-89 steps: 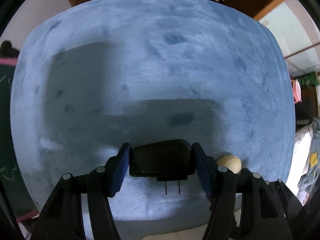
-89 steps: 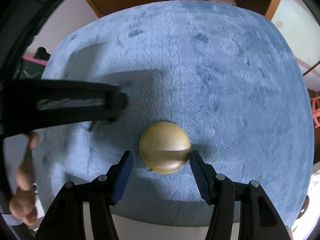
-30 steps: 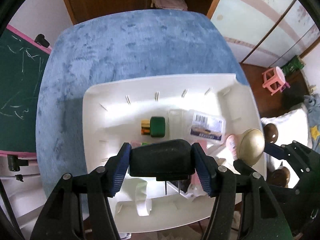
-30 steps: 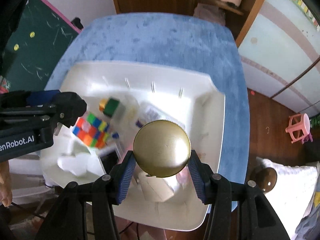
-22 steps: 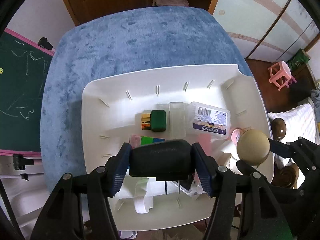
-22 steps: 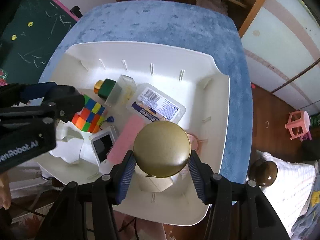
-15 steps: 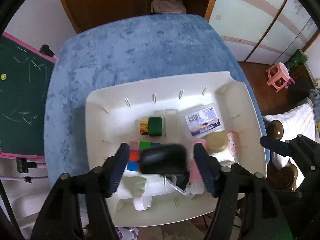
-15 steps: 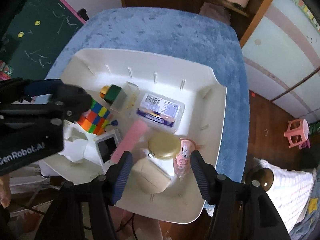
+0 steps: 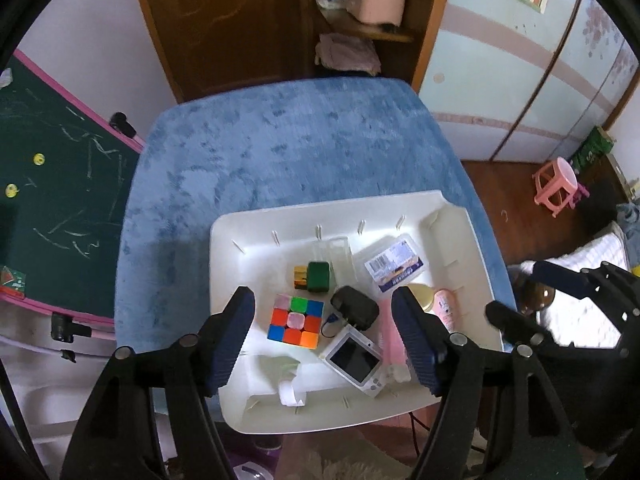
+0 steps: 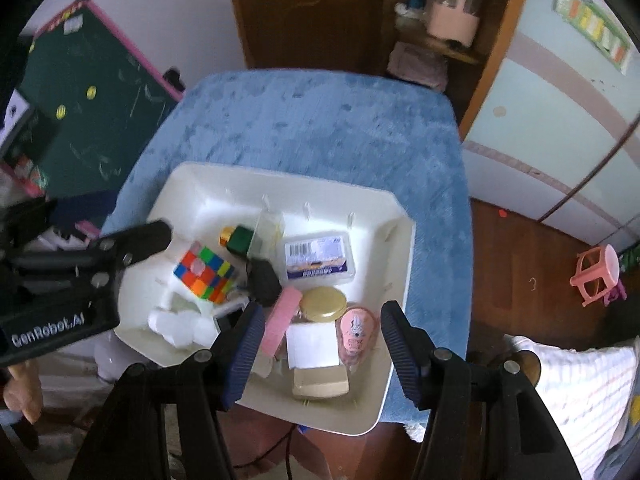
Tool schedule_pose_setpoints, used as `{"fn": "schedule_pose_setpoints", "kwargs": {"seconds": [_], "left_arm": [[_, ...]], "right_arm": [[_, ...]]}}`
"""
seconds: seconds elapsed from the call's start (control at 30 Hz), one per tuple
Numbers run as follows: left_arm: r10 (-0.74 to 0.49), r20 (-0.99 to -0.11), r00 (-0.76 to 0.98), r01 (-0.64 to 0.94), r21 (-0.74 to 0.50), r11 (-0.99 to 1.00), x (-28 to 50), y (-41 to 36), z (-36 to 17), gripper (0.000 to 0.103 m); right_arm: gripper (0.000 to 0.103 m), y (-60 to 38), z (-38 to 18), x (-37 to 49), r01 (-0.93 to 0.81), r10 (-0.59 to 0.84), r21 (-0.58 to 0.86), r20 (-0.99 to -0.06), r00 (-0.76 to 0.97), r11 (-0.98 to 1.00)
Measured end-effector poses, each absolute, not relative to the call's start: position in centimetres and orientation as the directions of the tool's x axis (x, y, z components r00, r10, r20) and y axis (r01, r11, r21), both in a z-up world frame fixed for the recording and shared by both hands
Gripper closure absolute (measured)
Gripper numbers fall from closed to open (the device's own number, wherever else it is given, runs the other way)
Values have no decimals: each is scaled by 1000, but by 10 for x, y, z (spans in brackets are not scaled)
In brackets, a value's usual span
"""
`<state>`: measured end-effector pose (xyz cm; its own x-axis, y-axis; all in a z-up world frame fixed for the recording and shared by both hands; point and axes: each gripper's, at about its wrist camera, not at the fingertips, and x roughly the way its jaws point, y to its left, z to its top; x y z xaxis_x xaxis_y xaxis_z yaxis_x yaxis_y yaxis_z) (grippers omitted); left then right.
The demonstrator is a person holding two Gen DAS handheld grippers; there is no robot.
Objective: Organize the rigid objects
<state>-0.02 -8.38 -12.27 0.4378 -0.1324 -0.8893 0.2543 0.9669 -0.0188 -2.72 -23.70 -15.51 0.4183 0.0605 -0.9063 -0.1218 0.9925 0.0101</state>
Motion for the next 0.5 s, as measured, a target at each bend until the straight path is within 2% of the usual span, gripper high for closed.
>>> {"fn": "schedule_pose_setpoints", "kwargs": {"seconds": [0.23, 0.33, 0.5], "left_arm": [[-131, -844, 520, 201, -28, 979, -14, -76, -86, 28], [-130, -828, 545, 173, -40, 984, -19, -72, -75, 28], [-137, -824, 549, 146, -67, 987, -29, -69, -70, 28]], "right_arm": [[41, -247, -112, -35, -28, 40, 30, -850, 526, 999], [32, -247, -95, -40, -12, 40, 40, -816, 577, 999], [31, -244, -71, -52, -6, 33, 39, -752, 658, 999]]}}
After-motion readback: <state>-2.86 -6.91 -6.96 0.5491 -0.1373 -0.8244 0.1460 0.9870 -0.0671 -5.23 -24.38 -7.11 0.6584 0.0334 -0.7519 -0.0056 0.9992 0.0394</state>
